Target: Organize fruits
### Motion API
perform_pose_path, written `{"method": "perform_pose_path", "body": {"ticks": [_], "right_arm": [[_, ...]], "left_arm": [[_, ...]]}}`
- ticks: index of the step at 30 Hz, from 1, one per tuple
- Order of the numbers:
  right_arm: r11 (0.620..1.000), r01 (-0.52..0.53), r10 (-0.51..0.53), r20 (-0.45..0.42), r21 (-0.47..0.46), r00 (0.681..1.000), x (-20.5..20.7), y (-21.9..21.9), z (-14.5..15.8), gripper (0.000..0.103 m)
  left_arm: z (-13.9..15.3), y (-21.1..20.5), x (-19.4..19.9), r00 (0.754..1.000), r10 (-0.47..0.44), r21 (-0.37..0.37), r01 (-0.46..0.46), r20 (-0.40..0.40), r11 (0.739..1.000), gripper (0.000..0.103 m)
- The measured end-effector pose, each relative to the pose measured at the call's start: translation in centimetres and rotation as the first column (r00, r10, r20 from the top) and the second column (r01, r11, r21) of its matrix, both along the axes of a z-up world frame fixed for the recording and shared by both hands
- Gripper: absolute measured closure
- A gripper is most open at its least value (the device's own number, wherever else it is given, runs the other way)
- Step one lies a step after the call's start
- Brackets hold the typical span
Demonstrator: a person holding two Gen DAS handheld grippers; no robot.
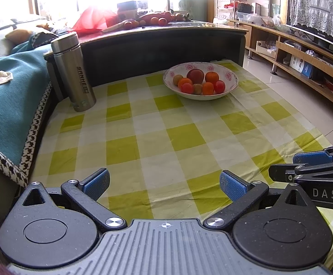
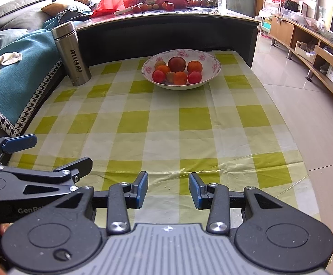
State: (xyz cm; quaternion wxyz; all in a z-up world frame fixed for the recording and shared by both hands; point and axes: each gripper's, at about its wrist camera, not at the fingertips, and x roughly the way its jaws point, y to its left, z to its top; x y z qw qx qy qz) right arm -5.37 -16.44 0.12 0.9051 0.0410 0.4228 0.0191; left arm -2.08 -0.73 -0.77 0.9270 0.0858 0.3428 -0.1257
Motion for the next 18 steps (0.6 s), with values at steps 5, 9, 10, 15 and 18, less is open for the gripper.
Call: {"method": "perform_pose_path", "body": {"ticks": [5,9,10,15,18], "right_arm": [[1.0,0.009,-0.009,0.005,0.001,1.0,-0.25,-0.11,0.2,0.059],[1.0,0.013,-0.013,0.012,0.003,1.0,-0.52,-0.15,0.36,0.059],[1.0,0.013,-0.013,0.014,0.003,1.0,-0.58,-0.16,0.41,0.059],[1.0,0.017,-0.017,0.023,0.008,1.0,-0.81,-0.24,0.59,0.059],[1.0,0.021,-0.021,0.025,0.011,0.999,-0.97,-0.29,0.7,0.059]], "left_arm": [[0.38,-0.43,-0.79,0.999,-0.017,0.017,0.016,0.034,1.0,0.0],[0.66,-0.59,-0.97,0.999,-0.023,0.03,0.022,0.044,0.999,0.0],[0.66,-0.53,-0.92,0.999,-0.022,0.024,0.021,0.038,0.999,0.0],[0.81,-0.34,-0.89,0.999,-0.009,0.025,0.008,0.04,1.0,0.0],[0.79,-0.24,-0.84,0.999,0.001,0.028,-0.002,0.039,1.0,0.0]]}}
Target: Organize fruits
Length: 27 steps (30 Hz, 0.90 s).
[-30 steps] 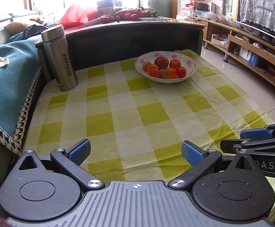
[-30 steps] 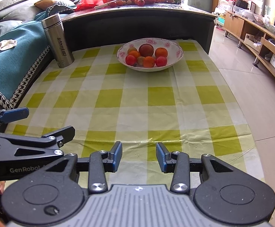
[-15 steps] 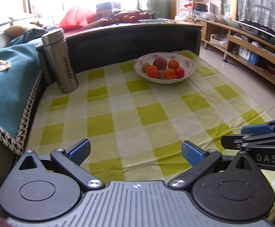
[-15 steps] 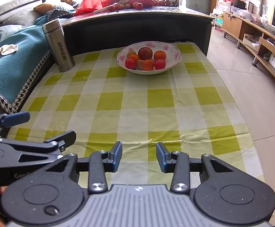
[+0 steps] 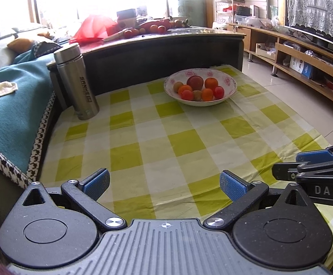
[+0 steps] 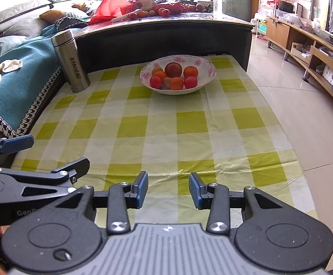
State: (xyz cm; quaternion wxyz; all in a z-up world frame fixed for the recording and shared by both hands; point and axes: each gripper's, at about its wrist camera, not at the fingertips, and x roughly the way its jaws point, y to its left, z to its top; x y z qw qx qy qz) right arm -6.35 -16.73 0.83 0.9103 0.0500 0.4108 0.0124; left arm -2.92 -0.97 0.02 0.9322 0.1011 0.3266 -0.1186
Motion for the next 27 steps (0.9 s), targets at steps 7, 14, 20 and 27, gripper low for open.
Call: {"method": "perform_pose_path", "body": {"ticks": [7,14,20,27], "right_arm": [[1.0,-0.015,0.015,0.0,0.0,1.0,-0.47,0.42,0.03,0.059],[1.0,-0.017,0.017,-0.005,0.0,1.0,-0.66,0.47,-0.04,0.059],[1.0,-0.019,0.019,-0.006,-0.001,1.0,-0.72,0.51,-0.08,0.059],[1.0,-0.019,0.019,-0.007,-0.002,1.0,-0.74,0.54,-0.11,0.059]], "left_arm": [[-0.05,0.06,-0.1,1.0,0.003,0.004,-0.003,-0.003,1.0,0.0],[-0.09,0.09,-0.12,1.0,0.005,0.002,-0.005,-0.007,1.0,0.0],[-0.06,0.09,-0.36,1.0,0.008,0.006,-0.008,-0.006,1.0,0.0],[-0.04,0.06,-0.53,1.0,0.009,0.015,-0.009,-0.002,1.0,0.0]]}}
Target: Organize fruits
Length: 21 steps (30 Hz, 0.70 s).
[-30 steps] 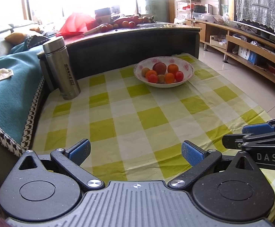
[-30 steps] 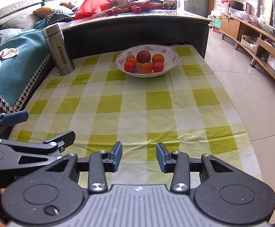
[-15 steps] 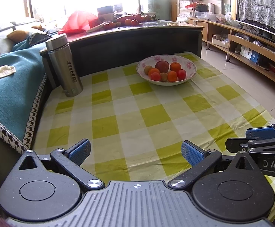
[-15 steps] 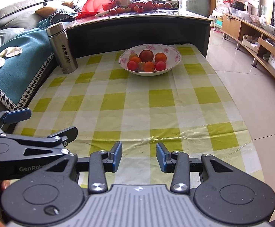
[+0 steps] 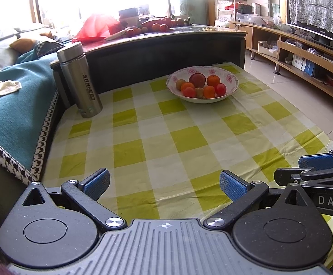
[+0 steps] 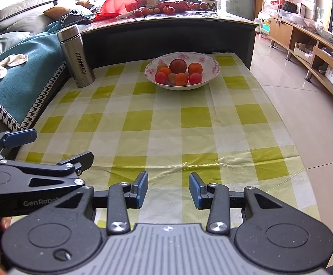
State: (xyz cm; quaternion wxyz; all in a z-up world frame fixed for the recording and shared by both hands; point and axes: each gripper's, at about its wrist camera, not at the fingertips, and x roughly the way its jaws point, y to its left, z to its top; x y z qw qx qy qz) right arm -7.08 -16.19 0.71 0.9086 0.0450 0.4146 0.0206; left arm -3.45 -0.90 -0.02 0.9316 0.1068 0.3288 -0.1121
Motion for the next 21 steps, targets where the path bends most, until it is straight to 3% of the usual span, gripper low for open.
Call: {"method": "perform_pose_path", "body": {"ticks": [21], "right_arm": [[1.0,-0.003,0.003,-0.005,-0.005,1.0,-0.15,0.05,-0.16,0.059]], "left_arm": [[-0.09,-0.06,-0.16,1.0,0.003,0.009,-0.003,-0.001,1.0,0.0]]}}
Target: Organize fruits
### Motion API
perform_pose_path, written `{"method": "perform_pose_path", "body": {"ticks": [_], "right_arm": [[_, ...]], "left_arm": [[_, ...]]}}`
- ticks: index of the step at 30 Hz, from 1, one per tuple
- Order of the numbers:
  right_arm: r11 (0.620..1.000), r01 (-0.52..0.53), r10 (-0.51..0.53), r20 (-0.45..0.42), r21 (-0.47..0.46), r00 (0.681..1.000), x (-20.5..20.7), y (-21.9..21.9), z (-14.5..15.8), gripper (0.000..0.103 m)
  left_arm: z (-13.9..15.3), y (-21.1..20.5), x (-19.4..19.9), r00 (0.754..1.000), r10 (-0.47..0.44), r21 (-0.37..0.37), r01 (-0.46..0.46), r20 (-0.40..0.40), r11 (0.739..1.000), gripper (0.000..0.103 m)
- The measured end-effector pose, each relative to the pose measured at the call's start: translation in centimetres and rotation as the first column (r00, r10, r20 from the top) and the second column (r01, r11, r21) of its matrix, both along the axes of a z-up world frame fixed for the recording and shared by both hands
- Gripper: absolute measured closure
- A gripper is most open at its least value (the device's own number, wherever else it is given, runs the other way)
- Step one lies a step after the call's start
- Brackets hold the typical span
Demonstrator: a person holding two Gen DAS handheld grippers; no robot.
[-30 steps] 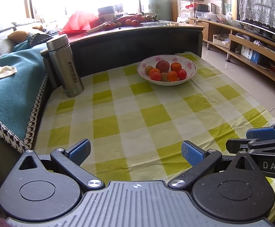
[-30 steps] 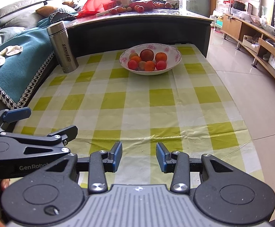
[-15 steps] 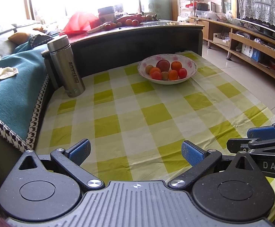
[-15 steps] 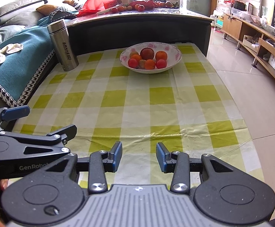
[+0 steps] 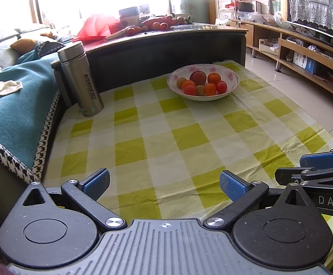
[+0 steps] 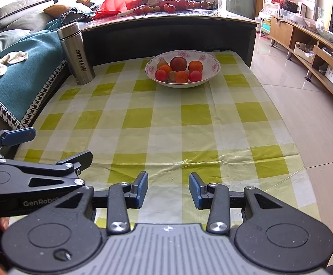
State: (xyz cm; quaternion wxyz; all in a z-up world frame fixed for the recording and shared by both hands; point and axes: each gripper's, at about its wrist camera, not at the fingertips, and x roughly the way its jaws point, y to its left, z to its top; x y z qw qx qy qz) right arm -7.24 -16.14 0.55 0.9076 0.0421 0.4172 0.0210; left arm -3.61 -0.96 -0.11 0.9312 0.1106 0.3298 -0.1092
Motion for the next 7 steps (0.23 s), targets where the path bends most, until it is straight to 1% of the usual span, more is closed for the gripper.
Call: {"method": "perform_pose_path", "body": {"ticks": [7], "right_arm": [[1.0,-0.002,0.002,0.0,0.003,1.0,-0.1,-0.03,-0.12,0.059]], "left_arm": [[-0.18,-0.03,-0.09,1.0,0.009,0.017,-0.009,0.001,1.0,0.0]]}}
